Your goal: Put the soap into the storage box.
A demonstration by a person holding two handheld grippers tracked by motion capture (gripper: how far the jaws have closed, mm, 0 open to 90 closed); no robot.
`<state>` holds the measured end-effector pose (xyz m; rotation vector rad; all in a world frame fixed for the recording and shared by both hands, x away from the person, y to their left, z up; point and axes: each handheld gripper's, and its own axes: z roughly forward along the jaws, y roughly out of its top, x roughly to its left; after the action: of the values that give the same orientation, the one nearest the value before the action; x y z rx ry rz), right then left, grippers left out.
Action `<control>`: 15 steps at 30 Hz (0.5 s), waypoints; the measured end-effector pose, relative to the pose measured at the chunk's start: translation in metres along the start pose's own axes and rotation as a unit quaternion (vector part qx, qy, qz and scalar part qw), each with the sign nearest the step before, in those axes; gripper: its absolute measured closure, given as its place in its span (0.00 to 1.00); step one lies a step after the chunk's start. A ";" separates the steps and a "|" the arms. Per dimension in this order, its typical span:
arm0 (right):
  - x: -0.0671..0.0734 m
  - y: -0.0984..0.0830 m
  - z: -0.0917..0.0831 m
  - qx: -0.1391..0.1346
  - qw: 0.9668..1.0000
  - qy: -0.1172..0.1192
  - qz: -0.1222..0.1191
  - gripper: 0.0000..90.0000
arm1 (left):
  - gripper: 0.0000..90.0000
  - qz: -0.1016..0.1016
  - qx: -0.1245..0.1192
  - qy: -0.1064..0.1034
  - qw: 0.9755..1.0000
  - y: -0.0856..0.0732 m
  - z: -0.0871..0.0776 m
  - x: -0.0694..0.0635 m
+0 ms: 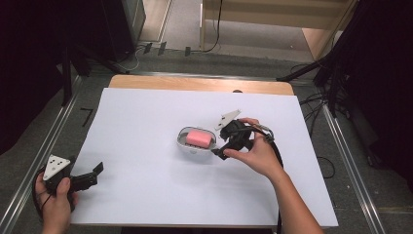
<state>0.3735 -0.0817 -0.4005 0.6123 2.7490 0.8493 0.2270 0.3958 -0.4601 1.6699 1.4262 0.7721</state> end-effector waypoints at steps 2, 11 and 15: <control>-0.001 -0.006 -0.001 -0.001 1.000 -0.001 0.007 0.16 | 0.00 0.000 0.000 0.000 1.000 0.000 0.000 0.000; -0.004 -0.031 -0.006 -0.001 0.999 -0.014 0.035 0.15 | 0.00 0.000 0.000 0.001 1.000 0.000 0.000 0.000; -0.005 -0.044 -0.009 -0.003 0.999 -0.020 0.049 0.15 | 0.00 0.000 0.000 0.001 1.000 0.000 0.000 0.000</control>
<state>0.3607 -0.1210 -0.4180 0.7592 2.6975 0.8568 0.2270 0.3957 -0.4601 1.6702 1.4277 0.7748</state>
